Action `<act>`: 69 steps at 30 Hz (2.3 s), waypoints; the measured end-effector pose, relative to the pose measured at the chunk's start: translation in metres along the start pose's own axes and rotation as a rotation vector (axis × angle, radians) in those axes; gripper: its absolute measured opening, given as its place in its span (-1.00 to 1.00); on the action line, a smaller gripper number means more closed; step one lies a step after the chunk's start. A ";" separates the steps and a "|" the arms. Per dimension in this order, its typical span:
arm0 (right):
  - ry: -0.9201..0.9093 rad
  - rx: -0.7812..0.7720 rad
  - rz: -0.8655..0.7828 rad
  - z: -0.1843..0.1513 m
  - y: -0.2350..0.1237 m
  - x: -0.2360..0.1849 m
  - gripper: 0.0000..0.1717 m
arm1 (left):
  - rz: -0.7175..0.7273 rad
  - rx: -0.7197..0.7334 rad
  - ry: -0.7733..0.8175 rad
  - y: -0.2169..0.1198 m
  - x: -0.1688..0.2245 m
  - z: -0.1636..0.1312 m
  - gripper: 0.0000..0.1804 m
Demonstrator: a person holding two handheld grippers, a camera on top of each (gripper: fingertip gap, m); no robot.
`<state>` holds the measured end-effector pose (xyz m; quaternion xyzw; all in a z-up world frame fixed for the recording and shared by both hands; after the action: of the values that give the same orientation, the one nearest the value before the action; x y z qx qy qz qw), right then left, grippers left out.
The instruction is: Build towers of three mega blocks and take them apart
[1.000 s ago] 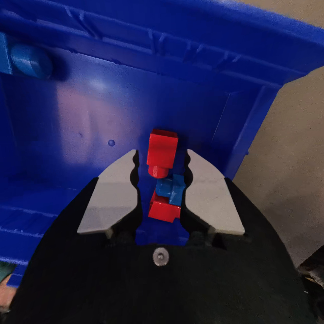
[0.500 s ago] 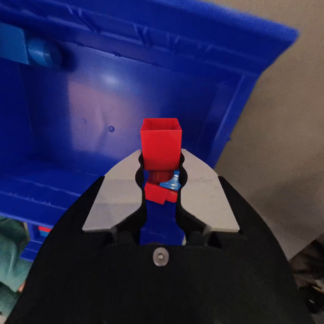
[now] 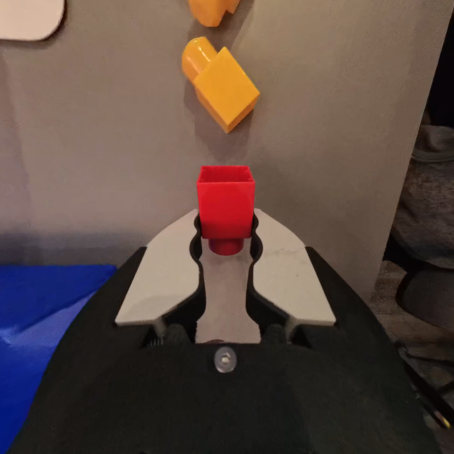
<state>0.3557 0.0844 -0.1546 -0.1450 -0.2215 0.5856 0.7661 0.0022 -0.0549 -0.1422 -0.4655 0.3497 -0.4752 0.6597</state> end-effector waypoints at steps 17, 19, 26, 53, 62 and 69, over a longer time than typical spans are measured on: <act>-0.013 0.017 0.022 0.005 -0.004 -0.004 -1.00 | 0.040 -0.054 -0.007 0.035 0.016 0.023 -0.26; -0.008 0.035 0.046 0.008 -0.004 -0.008 -1.00 | 0.044 -0.023 -0.013 0.031 0.017 0.017 -0.24; -0.011 0.062 0.118 0.041 0.006 -0.045 -0.94 | 0.075 0.067 -0.058 0.037 0.014 0.003 -0.25; 0.052 0.038 0.240 0.054 0.046 -0.105 -0.67 | 0.023 0.349 -0.112 0.054 0.012 0.017 -0.61; 0.027 -0.053 0.261 0.055 0.066 -0.119 -0.56 | 0.025 0.320 -0.075 0.059 0.019 0.033 -0.61; -0.021 -0.066 0.212 0.060 0.067 -0.121 -0.51 | 0.025 0.323 -0.074 0.059 0.018 0.033 -0.61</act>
<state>0.2432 -0.0162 -0.1557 -0.1865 -0.2319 0.6572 0.6925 0.0554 -0.0556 -0.1873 -0.3663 0.2501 -0.4995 0.7442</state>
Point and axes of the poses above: each gripper's, where its closed fingertips meet, y out along the fingers, z out of its top, x = y × z across the jaws, the point moved 5 cm from there along -y, back along the fingers, and after that the axes turned 3 degrees about z, right-handed, at the moved point
